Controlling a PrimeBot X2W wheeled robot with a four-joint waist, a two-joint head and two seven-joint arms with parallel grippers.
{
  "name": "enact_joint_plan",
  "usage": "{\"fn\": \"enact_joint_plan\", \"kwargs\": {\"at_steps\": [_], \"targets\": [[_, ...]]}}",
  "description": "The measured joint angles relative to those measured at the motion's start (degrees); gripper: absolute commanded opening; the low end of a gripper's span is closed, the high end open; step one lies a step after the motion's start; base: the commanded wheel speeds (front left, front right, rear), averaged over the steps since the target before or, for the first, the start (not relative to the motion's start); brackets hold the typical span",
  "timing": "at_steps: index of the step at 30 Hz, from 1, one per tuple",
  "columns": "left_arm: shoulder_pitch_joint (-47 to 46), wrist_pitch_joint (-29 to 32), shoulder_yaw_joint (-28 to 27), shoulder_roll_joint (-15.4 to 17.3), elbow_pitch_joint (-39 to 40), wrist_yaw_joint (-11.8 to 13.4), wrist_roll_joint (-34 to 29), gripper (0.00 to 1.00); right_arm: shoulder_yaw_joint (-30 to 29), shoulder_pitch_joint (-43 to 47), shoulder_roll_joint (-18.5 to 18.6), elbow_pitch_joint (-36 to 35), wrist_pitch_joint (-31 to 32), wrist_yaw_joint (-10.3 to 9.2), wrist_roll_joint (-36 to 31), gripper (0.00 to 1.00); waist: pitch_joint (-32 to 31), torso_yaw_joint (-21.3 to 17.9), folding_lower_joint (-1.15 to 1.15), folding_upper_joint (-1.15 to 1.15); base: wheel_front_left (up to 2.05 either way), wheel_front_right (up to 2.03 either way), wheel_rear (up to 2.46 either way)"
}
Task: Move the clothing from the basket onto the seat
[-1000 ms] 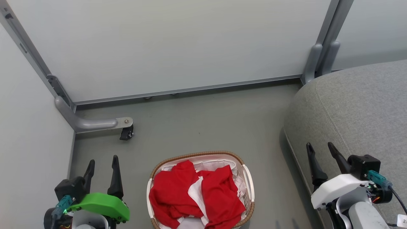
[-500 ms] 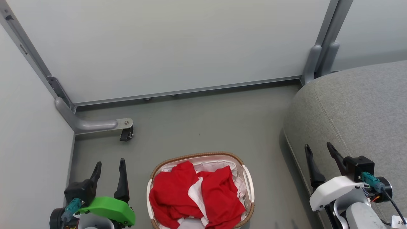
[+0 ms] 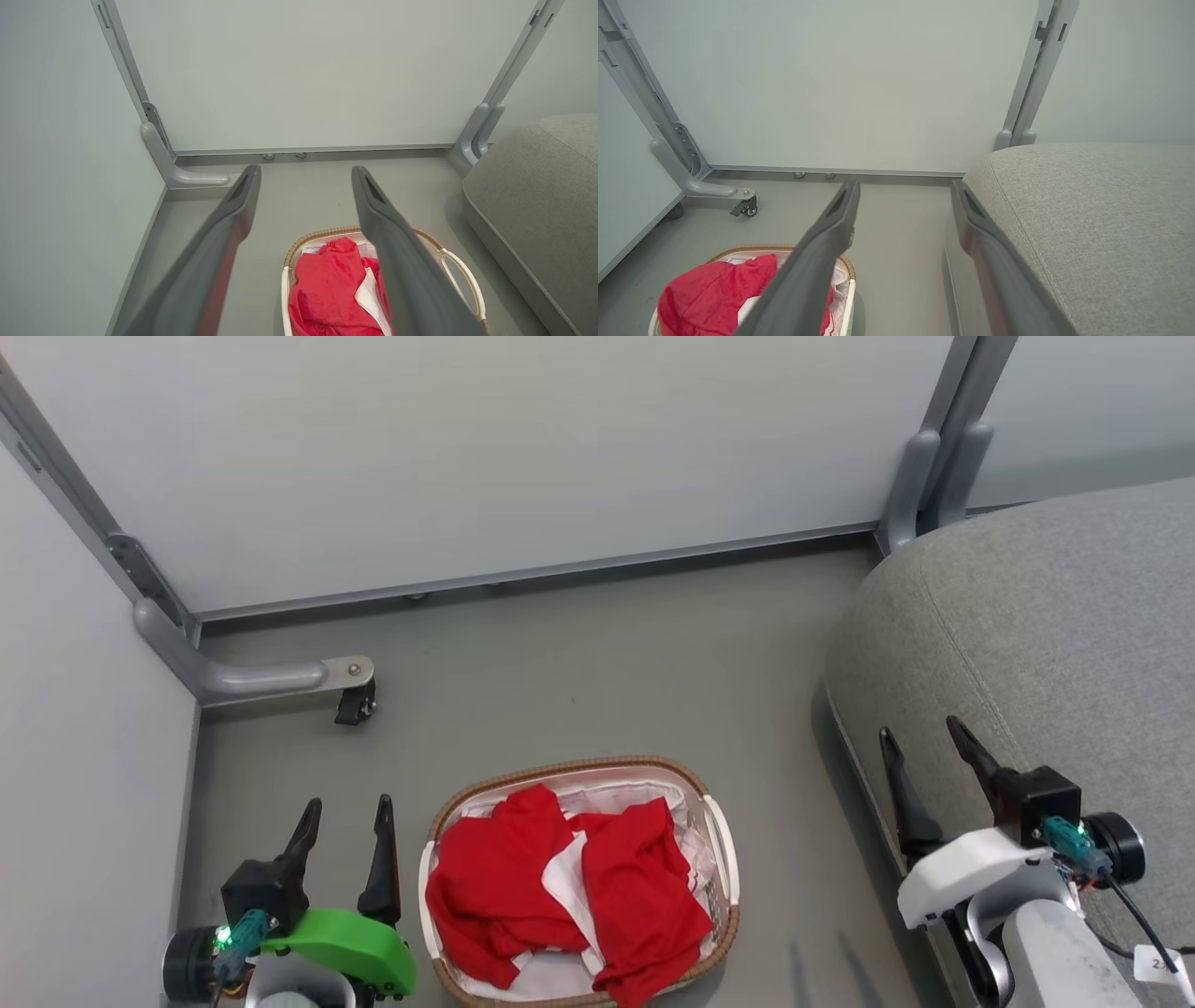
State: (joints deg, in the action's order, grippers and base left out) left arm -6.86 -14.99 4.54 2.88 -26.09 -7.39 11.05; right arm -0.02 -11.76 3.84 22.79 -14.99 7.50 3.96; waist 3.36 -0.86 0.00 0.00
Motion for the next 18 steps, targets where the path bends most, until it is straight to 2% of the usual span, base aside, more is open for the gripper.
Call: {"fn": "enact_joint_plan", "kwargs": {"at_steps": [18], "targets": [[-13.02, -0.04, 5.43, 0.63, -2.56, -0.01, 1.76, 1.0, 3.53, -9.08, -0.82, -7.32, 0.0, 0.01, 0.62, 1.0, 14.84, -4.92, 0.0, 0.0, 0.0, 0.0, 0.0]]}}
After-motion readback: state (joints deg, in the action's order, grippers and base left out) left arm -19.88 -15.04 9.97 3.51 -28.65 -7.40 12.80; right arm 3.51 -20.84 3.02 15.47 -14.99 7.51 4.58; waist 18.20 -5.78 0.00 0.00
